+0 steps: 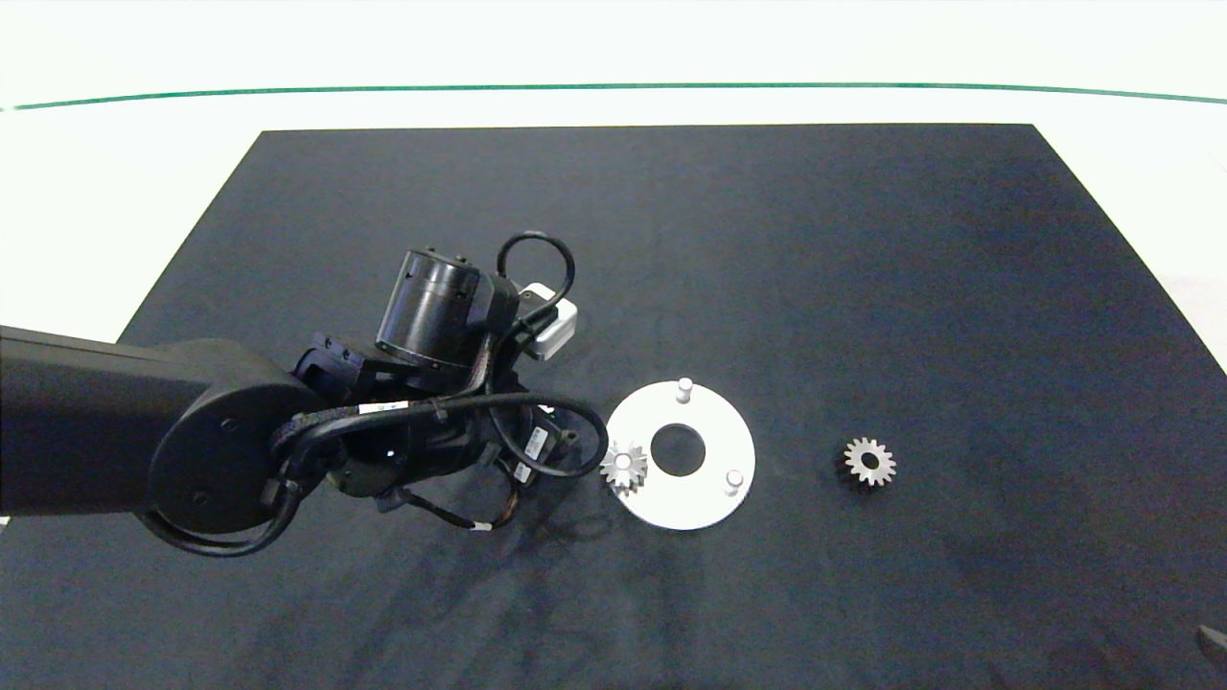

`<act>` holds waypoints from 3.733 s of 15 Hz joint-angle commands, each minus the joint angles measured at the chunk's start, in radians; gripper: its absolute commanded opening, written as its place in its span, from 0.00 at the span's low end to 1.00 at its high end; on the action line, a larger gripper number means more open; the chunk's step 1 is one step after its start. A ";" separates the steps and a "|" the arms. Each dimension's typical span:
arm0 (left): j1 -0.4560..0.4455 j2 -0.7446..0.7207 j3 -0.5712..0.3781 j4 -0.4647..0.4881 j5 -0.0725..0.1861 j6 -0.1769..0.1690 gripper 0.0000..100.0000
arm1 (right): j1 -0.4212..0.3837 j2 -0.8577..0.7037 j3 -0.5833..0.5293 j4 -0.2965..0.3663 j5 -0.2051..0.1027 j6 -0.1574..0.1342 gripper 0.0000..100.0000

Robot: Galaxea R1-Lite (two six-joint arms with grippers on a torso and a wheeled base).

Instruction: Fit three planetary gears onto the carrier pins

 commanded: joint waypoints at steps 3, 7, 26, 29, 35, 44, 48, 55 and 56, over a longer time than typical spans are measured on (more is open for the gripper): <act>0.003 0.005 -0.003 -0.001 -0.006 0.000 1.00 | 0.000 -0.005 0.000 0.002 0.000 0.000 1.00; 0.017 0.005 -0.002 -0.001 -0.026 0.000 0.94 | 0.000 -0.002 0.002 0.002 0.000 0.000 1.00; 0.015 -0.001 0.012 -0.001 -0.039 0.000 0.55 | 0.000 -0.003 0.003 0.002 0.000 0.000 1.00; 0.014 -0.001 0.018 -0.001 -0.043 0.000 0.49 | 0.000 -0.005 0.003 0.002 0.000 0.000 1.00; 0.014 0.001 0.020 -0.014 -0.041 0.000 0.37 | 0.000 -0.005 0.003 0.002 0.000 0.000 1.00; 0.014 -0.001 0.020 -0.015 -0.041 0.000 0.19 | 0.000 -0.006 0.003 0.002 0.000 0.002 1.00; 0.014 -0.001 0.020 -0.015 -0.039 0.000 0.12 | 0.000 -0.006 0.003 0.002 0.000 0.002 1.00; 0.010 -0.004 0.023 -0.017 -0.041 -0.004 0.00 | 0.000 -0.009 0.003 0.002 0.000 0.002 1.00; 0.010 -0.007 0.021 -0.023 -0.039 -0.017 0.00 | 0.000 -0.009 0.003 0.002 0.000 0.002 1.00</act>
